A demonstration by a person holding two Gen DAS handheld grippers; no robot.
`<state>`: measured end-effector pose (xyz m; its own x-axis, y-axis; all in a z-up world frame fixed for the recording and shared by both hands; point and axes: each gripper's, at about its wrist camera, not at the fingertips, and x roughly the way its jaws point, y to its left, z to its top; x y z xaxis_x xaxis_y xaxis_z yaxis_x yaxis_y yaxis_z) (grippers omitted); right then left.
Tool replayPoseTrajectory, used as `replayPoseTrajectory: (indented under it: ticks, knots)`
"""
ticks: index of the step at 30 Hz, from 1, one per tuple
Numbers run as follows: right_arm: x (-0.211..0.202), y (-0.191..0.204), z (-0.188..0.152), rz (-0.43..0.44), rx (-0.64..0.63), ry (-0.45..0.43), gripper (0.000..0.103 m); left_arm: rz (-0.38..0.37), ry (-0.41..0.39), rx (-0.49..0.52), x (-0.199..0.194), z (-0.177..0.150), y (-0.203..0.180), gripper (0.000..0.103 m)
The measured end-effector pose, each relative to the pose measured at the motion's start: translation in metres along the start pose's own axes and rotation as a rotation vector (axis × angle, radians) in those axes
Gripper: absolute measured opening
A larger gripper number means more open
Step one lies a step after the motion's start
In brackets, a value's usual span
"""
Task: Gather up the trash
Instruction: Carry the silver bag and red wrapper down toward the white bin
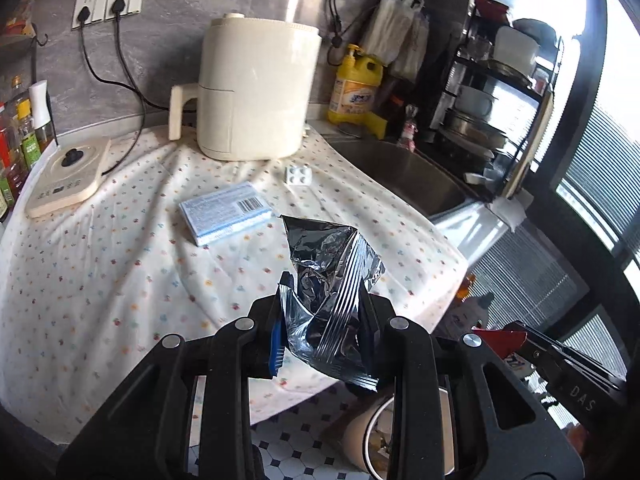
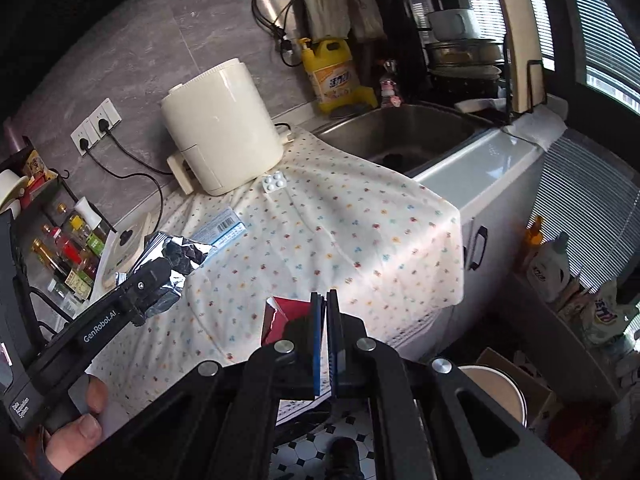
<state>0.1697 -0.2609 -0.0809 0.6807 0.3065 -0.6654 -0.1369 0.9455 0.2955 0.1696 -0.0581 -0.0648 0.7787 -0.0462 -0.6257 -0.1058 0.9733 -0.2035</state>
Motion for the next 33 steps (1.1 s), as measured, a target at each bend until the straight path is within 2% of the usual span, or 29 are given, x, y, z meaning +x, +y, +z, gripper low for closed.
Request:
replayPoseTrajectory:
  ticks: [9, 16, 24, 33]
  knots:
    - [-0.031, -0.074, -0.031, -0.127, 0.123, -0.013, 0.004, -0.139, 0.098, 0.106, 0.029, -0.039, -0.079, 0.029]
    - [-0.042, -0.123, -0.058, -0.211, 0.213, -0.002, 0.004, -0.211, 0.189, 0.185, 0.055, -0.073, -0.124, 0.029]
    - [-0.035, -0.162, -0.096, -0.279, 0.289, 0.055, 0.004, -0.254, 0.316, 0.235, 0.089, -0.126, -0.147, 0.029]
    - [-0.018, -0.176, -0.135, -0.324, 0.321, 0.133, 0.004, -0.277, 0.442, 0.244, 0.117, -0.178, -0.146, 0.029]
